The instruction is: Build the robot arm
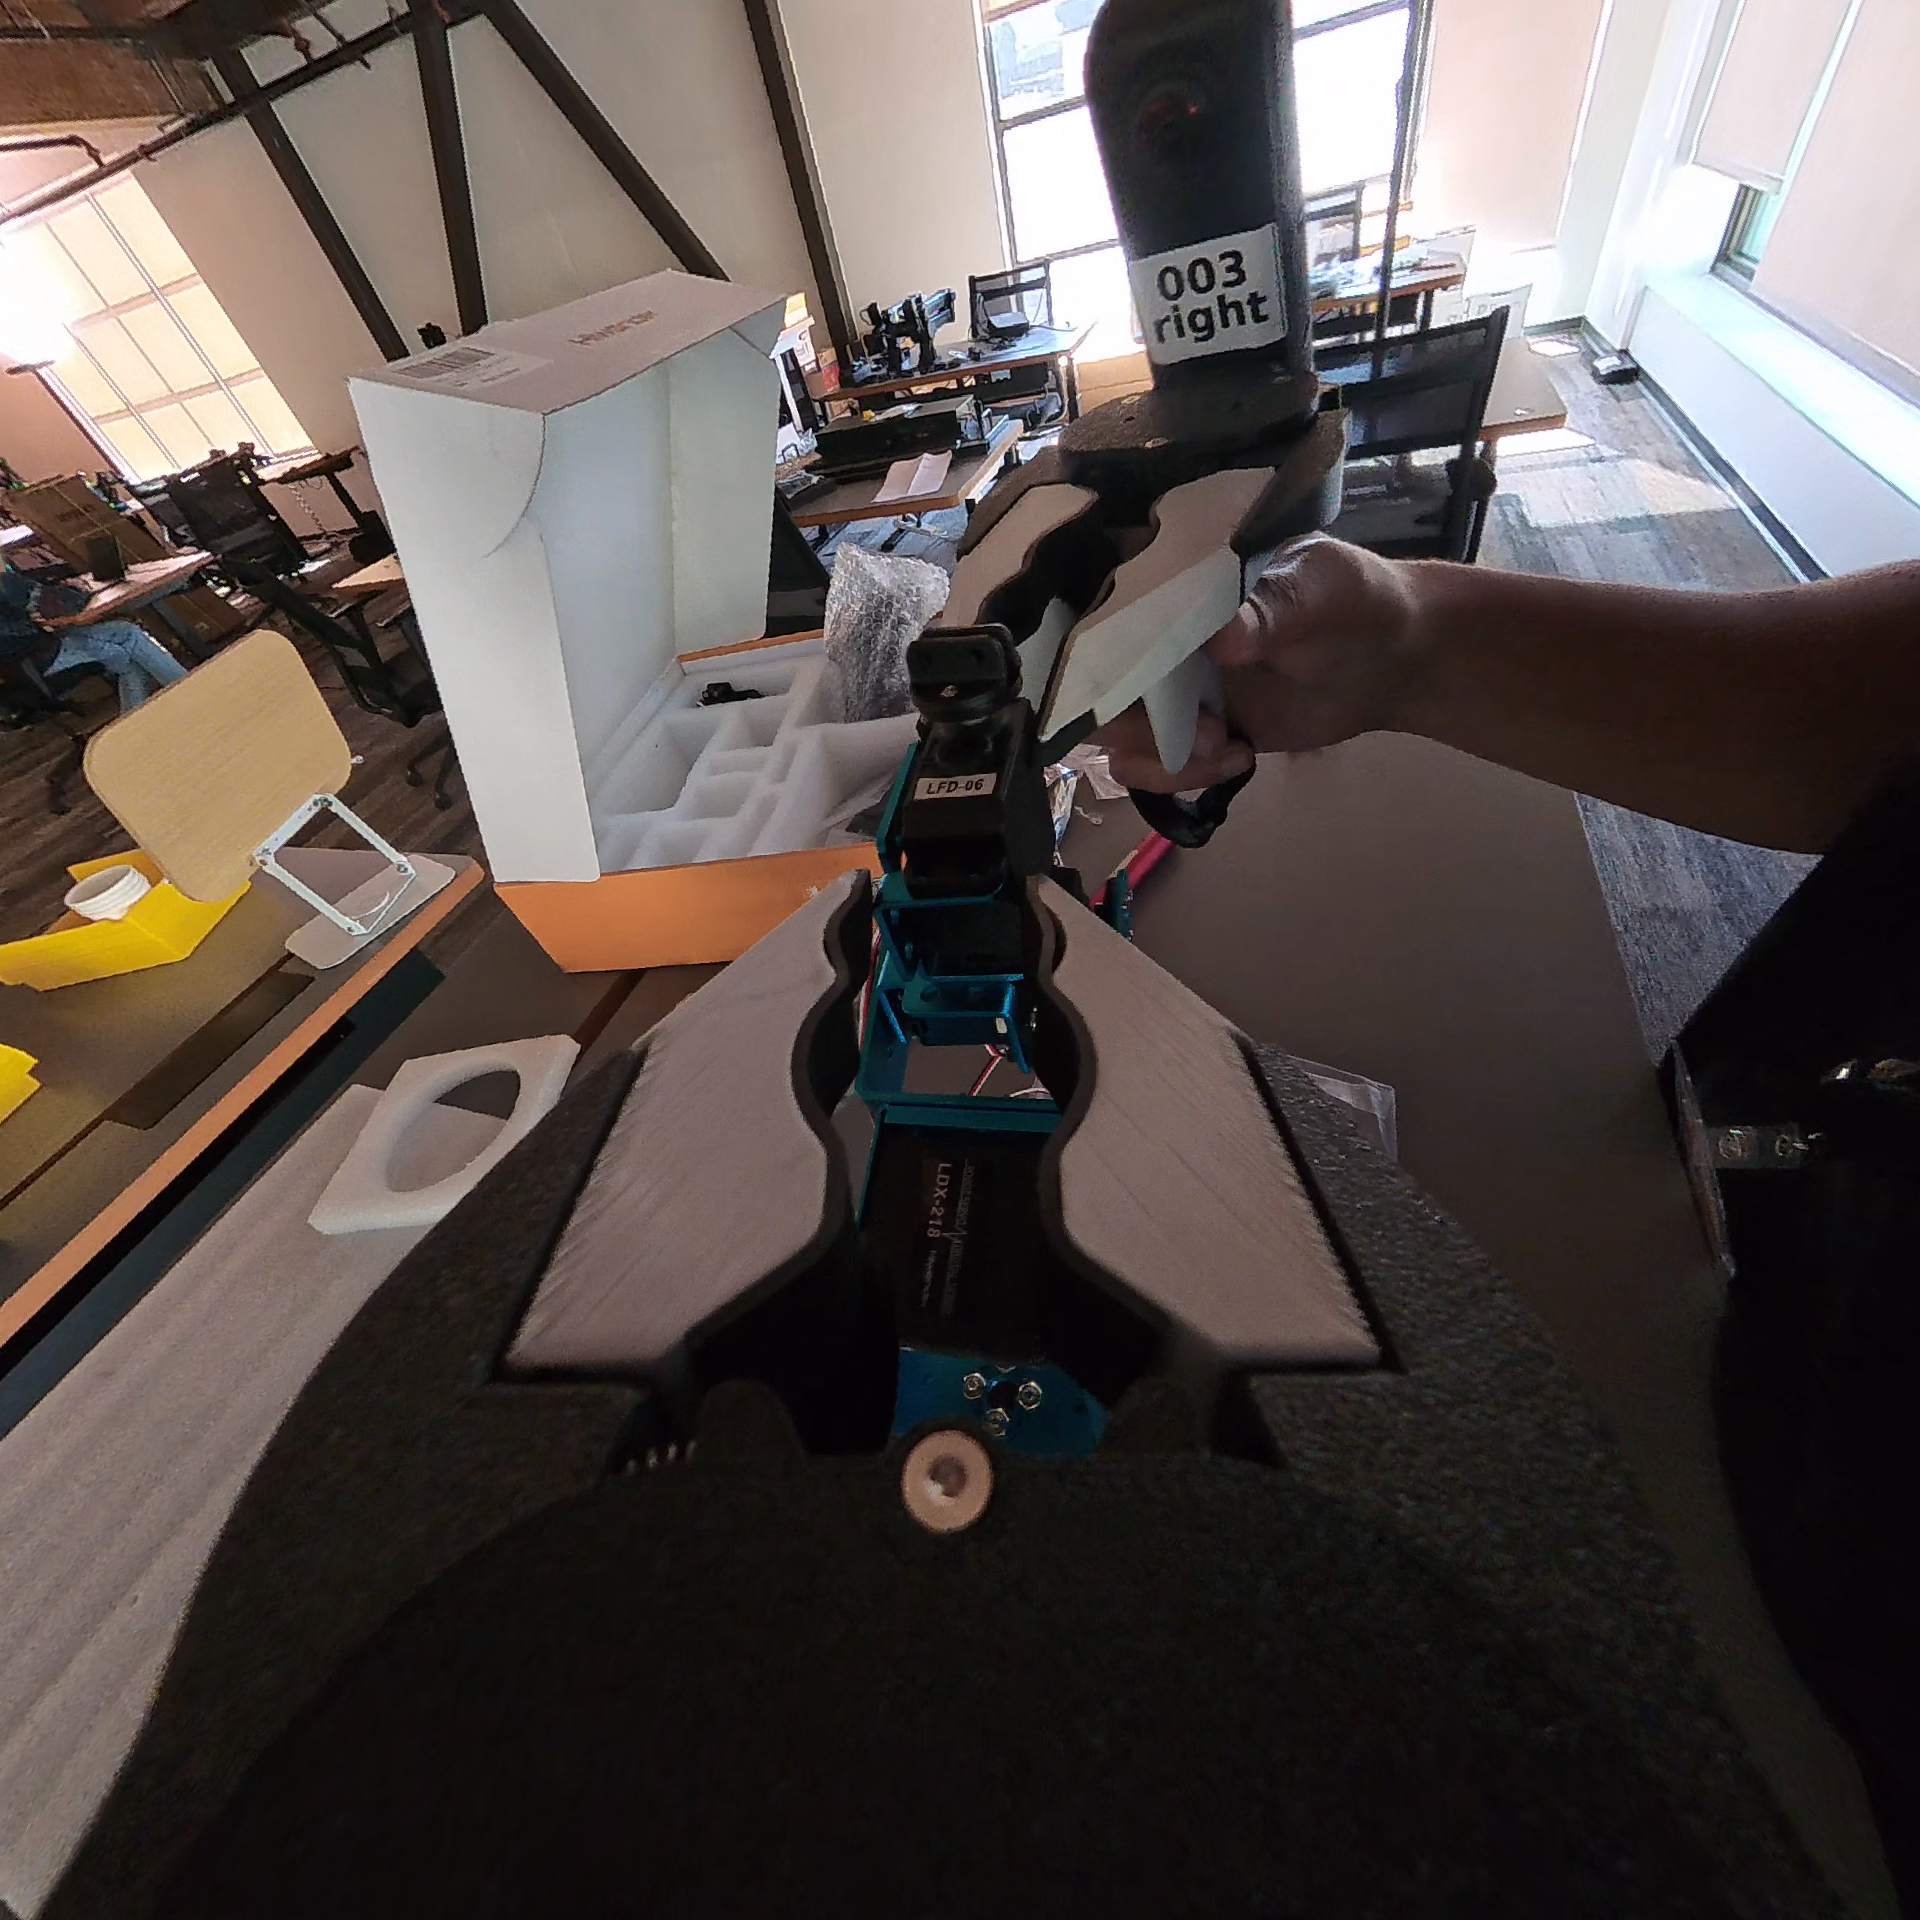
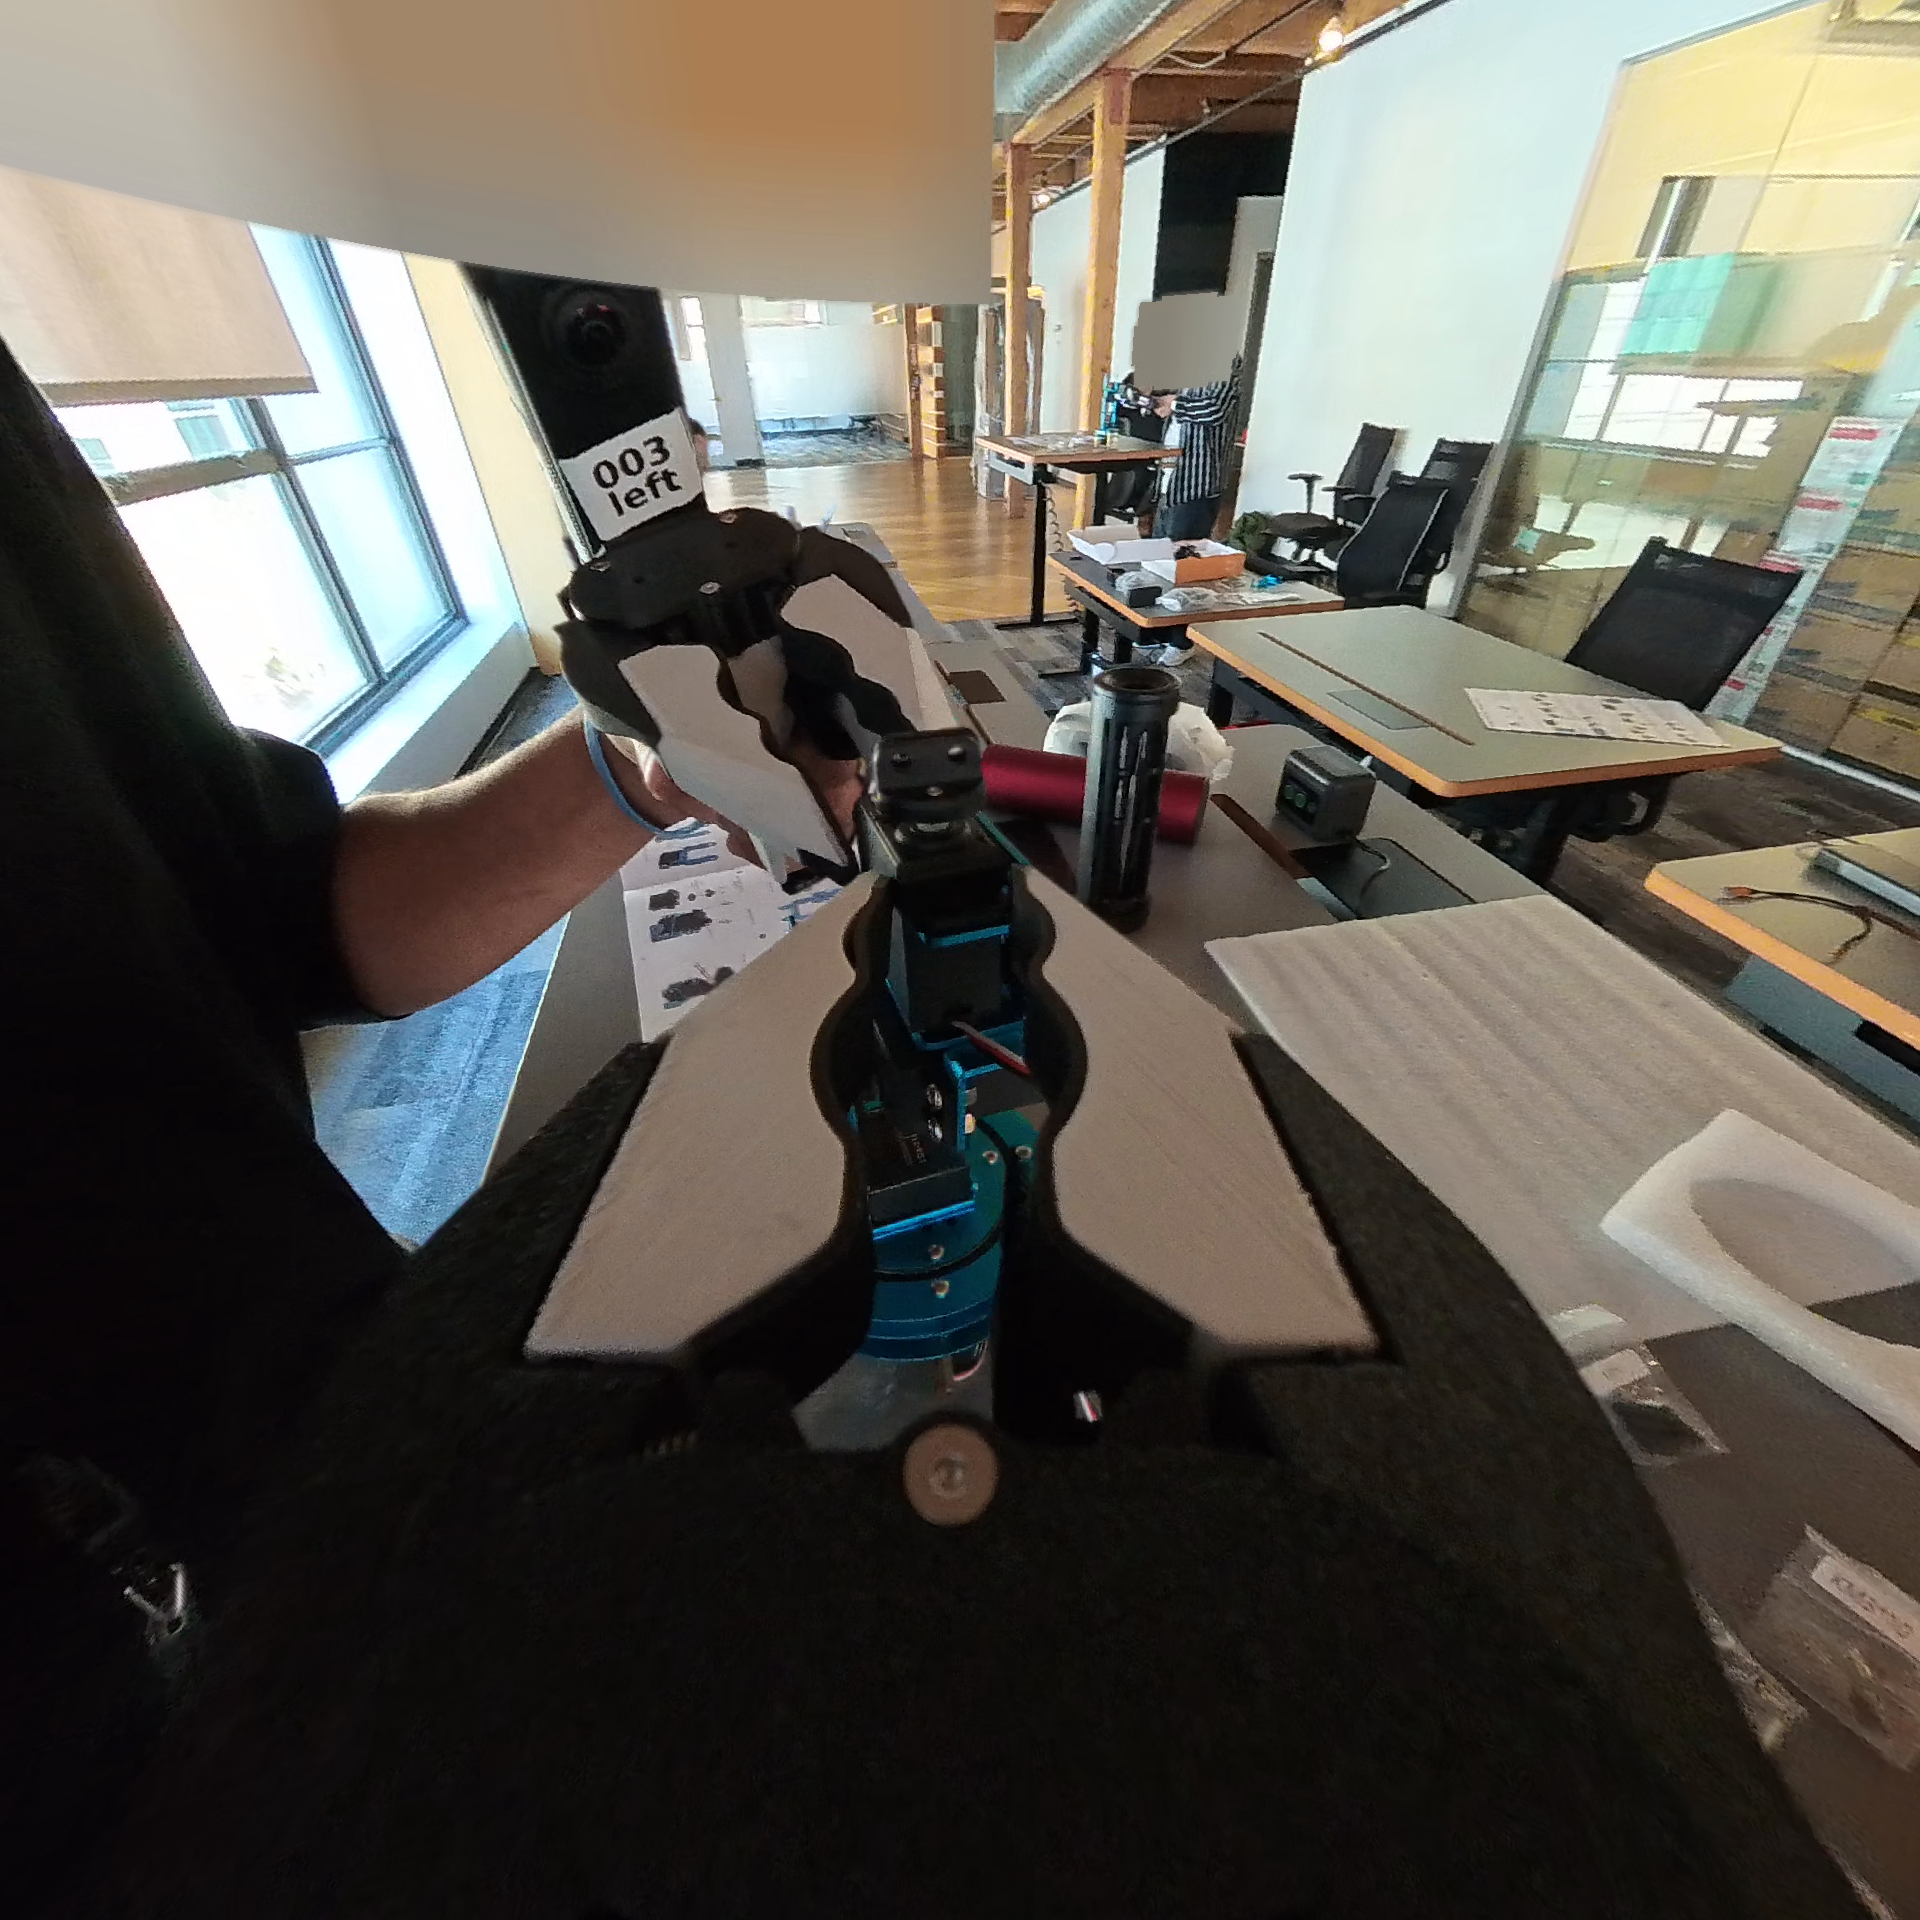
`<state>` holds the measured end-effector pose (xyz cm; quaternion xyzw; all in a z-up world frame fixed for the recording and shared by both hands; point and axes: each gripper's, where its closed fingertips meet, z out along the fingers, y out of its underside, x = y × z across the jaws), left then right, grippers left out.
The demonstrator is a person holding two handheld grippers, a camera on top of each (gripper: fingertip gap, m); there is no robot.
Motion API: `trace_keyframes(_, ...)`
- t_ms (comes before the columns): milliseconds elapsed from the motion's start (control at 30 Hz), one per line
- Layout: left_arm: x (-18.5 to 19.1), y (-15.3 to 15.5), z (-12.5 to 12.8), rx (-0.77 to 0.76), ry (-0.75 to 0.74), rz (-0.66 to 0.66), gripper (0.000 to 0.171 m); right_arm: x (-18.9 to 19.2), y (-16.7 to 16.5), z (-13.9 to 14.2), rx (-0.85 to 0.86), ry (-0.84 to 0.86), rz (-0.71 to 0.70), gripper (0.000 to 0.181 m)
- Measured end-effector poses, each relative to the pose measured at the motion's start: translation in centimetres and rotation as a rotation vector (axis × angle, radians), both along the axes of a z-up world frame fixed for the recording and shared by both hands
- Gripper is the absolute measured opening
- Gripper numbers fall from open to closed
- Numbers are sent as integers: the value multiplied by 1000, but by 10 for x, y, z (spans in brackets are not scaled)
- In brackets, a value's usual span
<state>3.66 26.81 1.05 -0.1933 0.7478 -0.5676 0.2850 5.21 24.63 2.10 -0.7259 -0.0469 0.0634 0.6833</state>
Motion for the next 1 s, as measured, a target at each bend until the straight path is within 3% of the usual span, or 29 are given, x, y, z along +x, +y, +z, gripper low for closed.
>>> trace_keyframes(333,2,0,0,-6,6,-17,25,4,2,-1,-1,6,3,20)
trace_keyframes(567,-3,6,5,-47,22,-15,35,8,-12,15,79,47,-8,29)
trace_keyframes(733,-2,0,3,-22,28,-25,33,2,0,1,0,-13,7,29)
trace_keyframes(1000,-2,-2,2,-6,26,-2,31,0,-1,-1,12,-8,9,28)
